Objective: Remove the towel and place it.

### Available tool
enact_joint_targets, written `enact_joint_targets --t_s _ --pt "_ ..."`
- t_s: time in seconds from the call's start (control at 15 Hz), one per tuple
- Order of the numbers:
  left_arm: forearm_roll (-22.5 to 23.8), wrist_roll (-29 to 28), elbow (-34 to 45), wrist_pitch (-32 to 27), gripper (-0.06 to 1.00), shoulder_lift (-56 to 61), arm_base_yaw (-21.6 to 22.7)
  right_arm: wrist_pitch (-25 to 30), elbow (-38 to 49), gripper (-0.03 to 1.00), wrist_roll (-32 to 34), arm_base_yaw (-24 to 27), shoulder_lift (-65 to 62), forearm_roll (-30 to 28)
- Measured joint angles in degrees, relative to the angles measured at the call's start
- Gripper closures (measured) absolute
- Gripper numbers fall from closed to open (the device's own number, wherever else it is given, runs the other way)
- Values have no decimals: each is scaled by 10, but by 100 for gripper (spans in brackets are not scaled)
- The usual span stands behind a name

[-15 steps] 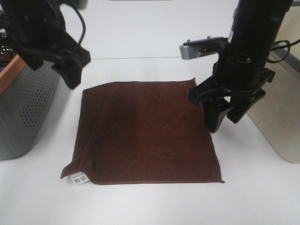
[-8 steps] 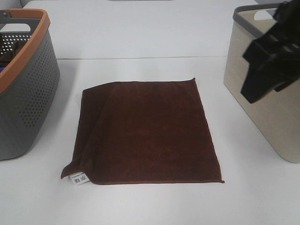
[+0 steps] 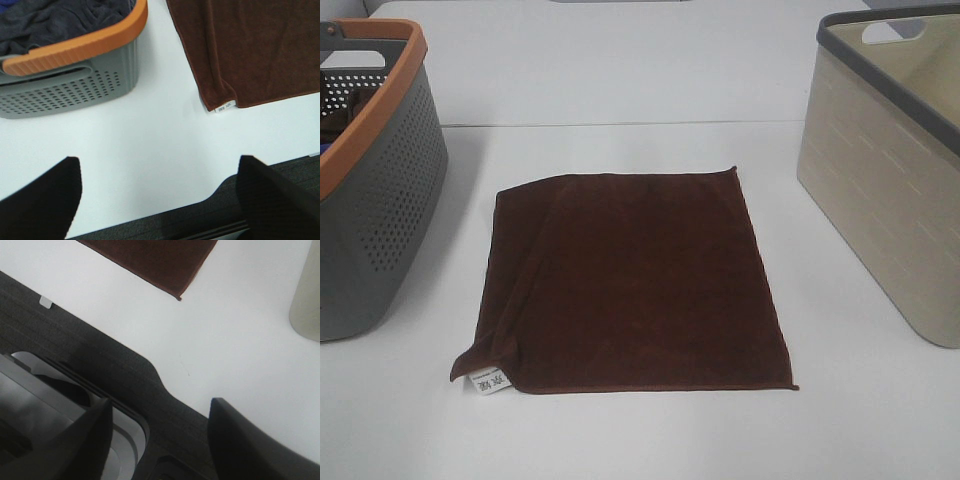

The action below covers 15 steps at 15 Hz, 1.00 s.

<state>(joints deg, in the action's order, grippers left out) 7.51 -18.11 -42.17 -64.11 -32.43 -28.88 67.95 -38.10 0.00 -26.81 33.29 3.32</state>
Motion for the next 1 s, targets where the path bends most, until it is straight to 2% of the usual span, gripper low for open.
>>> enact_joint_targets --t_s 0.2,0.33,0.4,0.53,0.67,0.87,1.0 --pt "-9 14 111 54 15 119 0 -4 54 41 0 0 -141 -33" --pt "-15 38 117 76 15 152 0 -3 66 41 0 0 -205 -36" --pt "-28 76 117 88 15 175 0 -3 68 41 0 0 -256 -37" --pt "-57 137 119 88 15 191 0 -3 68 41 0 0 -308 -37" --pt "-75 171 119 88 15 192 0 -4 68 41 0 0 -332 -37" --pt "-81 189 119 76 15 192 0 -10 68 41 0 0 -336 -40" --pt "-83 190 119 26 15 192 0 -18 69 41 0 0 -336 -43"
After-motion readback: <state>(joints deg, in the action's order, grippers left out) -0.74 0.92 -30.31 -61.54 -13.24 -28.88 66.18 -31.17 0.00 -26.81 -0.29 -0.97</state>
